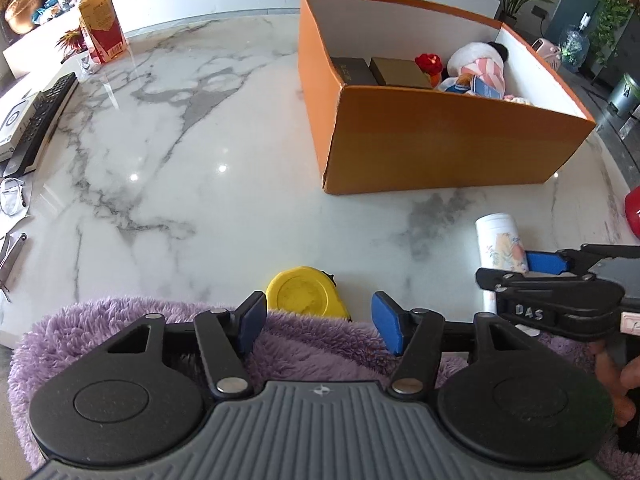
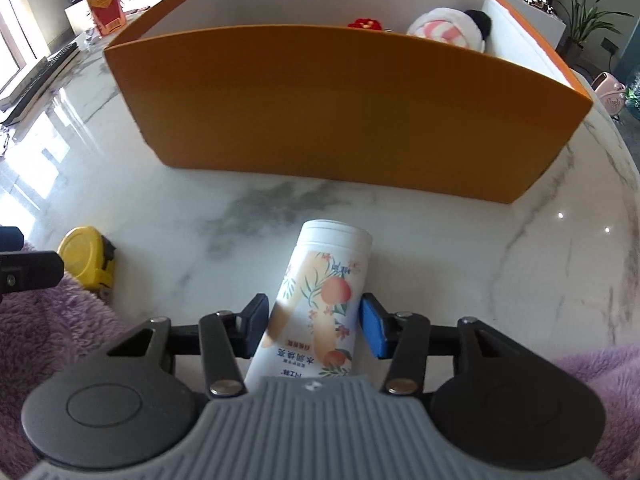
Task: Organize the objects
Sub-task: 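Move the left tool to the yellow tape measure while the right tool approaches the white lotion tube, then grasp the yellow tape measure with the left tool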
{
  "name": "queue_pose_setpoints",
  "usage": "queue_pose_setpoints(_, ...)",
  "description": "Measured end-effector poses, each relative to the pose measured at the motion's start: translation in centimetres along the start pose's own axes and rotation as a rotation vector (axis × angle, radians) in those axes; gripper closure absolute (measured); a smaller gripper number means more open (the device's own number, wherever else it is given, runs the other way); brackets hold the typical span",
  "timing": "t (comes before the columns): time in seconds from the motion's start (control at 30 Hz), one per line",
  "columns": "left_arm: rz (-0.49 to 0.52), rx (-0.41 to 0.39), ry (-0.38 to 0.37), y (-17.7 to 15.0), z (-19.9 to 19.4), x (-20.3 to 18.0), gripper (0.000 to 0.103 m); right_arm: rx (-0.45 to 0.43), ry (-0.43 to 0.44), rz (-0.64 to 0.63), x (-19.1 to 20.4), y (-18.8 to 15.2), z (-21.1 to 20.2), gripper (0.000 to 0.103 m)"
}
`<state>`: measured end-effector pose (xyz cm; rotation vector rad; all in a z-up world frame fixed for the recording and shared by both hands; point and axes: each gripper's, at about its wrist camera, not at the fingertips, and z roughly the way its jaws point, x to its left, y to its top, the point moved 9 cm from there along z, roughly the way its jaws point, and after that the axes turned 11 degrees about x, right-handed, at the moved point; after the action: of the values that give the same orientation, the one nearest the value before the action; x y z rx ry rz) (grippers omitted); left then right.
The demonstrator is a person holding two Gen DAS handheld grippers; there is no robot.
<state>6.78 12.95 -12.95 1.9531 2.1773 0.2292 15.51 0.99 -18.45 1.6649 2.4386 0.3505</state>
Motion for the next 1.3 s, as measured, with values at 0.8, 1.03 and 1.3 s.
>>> queue_pose_setpoints(0.8, -0.056, 0.237, 0.061, 0.6, 5.6, 0.9, 0.035, 0.075, 0.144, 0.208, -6.2, -2.3, -0.6, 0.036)
queue_pose_setpoints(1.03, -0.064, 0.181, -0.07, 1.1, 5.4, -1.2, 0.038, 0.071, 0.171, 0.157, -4.6, -3.0, -0.8, 0.048)
queue_pose_setpoints(1.3, 0.067, 0.11, -0.206, 2.8, 6.0, -10.3, 0.038, 0.075, 0.223, 0.206, -5.5, -3.4, -1.1, 0.058)
